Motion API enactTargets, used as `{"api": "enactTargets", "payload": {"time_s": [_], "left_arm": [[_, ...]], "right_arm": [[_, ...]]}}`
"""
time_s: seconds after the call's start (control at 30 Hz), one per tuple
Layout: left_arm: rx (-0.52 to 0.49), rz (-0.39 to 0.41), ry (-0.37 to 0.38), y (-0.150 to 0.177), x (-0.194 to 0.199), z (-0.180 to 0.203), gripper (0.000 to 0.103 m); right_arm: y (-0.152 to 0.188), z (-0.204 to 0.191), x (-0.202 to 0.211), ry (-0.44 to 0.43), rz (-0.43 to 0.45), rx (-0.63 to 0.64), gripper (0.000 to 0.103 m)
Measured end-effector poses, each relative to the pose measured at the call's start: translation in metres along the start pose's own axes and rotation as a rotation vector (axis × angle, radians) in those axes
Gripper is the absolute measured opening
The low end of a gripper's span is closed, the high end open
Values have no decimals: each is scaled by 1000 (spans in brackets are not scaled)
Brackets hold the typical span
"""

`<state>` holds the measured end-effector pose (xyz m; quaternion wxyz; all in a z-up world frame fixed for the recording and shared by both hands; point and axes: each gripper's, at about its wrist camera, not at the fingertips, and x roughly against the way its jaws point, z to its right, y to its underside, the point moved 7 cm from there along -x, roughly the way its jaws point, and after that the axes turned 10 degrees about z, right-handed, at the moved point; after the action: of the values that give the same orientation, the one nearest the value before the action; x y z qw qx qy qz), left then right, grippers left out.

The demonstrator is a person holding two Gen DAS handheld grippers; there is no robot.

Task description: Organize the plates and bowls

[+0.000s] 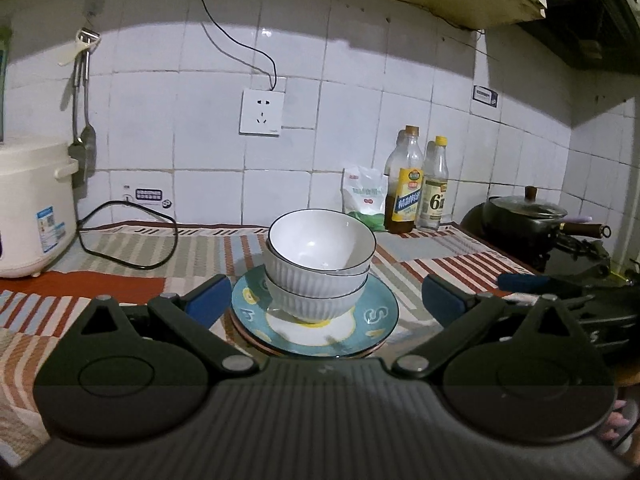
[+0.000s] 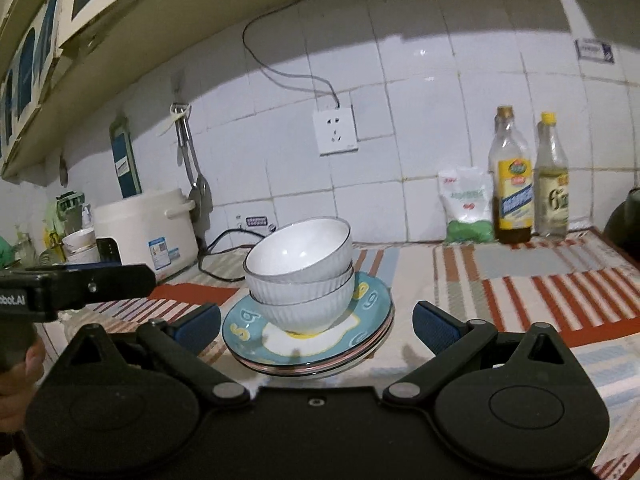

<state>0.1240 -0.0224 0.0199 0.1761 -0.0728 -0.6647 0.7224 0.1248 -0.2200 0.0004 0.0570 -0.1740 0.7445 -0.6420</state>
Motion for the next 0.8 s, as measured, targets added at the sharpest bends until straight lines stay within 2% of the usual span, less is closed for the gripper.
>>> {"api": "enactTargets", "payload": {"time_s": [0.1, 0.4, 0.6, 0.8], "left_arm": [[-17, -5, -8, -1, 4, 2, 103], [-37, -78, -122, 2, 17, 5, 103], [-42, -53, -171, -4, 31, 11, 103], [-15, -25, -311, -8, 46, 6, 103]], "right_arm": [[-9, -7, 15, 24, 12, 28, 103], [-30, -19, 50, 104, 24, 112, 103], [-36, -12, 58, 156, 13, 93, 103], [-36, -15, 68, 212, 34, 99, 103]]}}
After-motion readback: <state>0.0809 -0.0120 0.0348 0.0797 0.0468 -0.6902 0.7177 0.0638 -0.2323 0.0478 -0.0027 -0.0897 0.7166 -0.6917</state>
